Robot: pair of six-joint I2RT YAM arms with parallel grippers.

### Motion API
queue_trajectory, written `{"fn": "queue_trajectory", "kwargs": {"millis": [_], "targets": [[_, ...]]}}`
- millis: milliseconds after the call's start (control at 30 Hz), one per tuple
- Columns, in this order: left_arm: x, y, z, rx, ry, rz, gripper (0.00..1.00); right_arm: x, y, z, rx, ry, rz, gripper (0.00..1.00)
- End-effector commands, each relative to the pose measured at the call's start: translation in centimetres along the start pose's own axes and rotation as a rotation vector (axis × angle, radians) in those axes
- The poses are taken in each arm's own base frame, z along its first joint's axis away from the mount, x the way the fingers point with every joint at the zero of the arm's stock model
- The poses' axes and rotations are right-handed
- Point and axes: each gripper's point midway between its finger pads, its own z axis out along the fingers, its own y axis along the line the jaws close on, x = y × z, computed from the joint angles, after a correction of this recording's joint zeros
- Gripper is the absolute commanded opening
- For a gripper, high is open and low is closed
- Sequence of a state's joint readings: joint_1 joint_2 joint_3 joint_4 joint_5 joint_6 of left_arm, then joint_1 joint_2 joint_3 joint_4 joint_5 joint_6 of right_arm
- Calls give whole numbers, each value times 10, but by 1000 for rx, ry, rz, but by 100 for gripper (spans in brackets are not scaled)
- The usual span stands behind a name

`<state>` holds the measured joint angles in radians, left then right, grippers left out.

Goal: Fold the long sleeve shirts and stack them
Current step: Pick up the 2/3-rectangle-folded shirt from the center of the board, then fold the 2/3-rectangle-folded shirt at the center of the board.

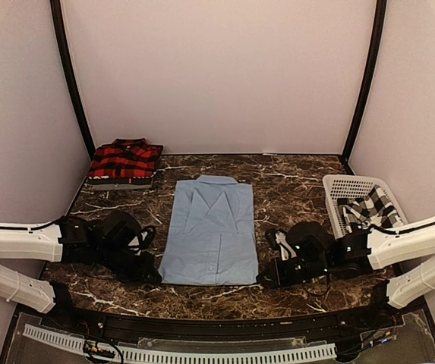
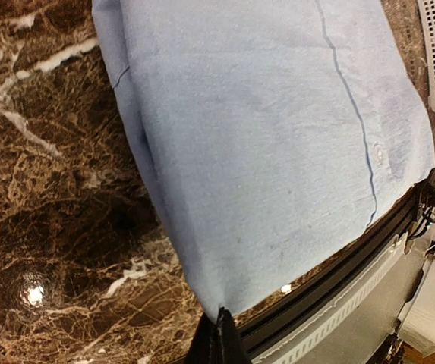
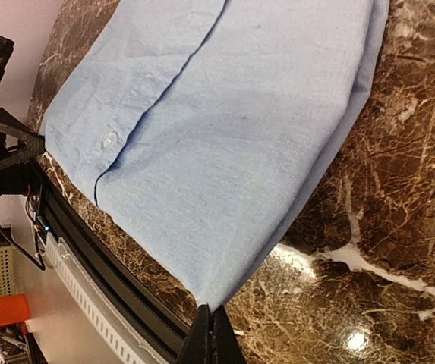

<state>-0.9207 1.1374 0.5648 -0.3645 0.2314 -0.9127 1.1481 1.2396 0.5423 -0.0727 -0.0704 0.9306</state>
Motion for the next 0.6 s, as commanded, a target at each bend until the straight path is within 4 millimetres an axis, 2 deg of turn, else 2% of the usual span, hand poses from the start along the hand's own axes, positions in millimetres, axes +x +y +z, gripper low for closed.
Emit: {"fn": "queue_trajectory", "kwargs": {"millis": [0, 167, 300, 400, 567], "targets": [[-17, -19, -33, 8, -89, -1, 0, -24, 20, -24, -4, -77, 9, 0], [-35, -42, -54, 38, -147, 32, 0, -57, 41, -46, 0, -185, -8, 0], [-55, -64, -66, 52, -192, 61, 0, -85, 49, -56, 7, -237, -17, 0], [-69, -72, -65, 44, -198, 70, 0, -107, 46, -57, 31, -256, -16, 0], [-117, -75, -78, 72, -257, 29, 0, -148, 36, -58, 52, -305, -5, 0]]}}
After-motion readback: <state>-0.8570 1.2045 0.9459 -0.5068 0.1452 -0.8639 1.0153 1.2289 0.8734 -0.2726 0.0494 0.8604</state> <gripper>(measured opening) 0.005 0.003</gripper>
